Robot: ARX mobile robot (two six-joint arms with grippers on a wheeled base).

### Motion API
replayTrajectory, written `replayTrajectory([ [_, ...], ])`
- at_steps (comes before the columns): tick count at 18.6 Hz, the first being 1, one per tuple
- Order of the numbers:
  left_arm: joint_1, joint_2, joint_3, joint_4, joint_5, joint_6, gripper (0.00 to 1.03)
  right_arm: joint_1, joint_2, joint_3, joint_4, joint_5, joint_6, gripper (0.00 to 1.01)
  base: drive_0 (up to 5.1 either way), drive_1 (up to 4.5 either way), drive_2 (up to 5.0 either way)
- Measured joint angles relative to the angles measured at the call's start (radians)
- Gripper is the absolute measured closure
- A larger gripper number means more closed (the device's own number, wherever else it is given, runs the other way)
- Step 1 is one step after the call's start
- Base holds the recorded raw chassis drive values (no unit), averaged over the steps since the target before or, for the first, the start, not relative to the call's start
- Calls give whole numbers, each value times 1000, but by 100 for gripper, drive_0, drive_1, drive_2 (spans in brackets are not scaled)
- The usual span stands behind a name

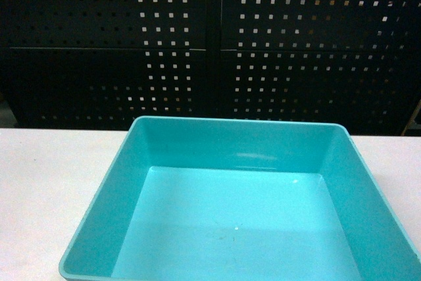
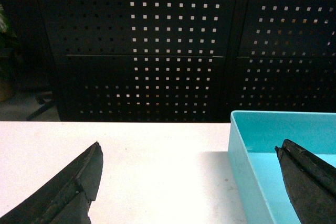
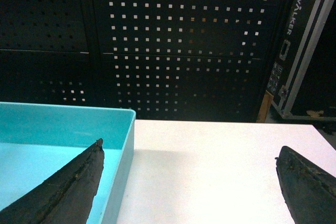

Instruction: Stack blue boxes stably on right

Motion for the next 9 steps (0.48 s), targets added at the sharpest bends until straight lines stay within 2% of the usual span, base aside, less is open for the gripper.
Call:
replayTrajectory([
  [9, 0, 0, 0, 0, 0, 0, 5, 0, 0, 0, 0, 0, 0, 3, 0, 0, 0],
])
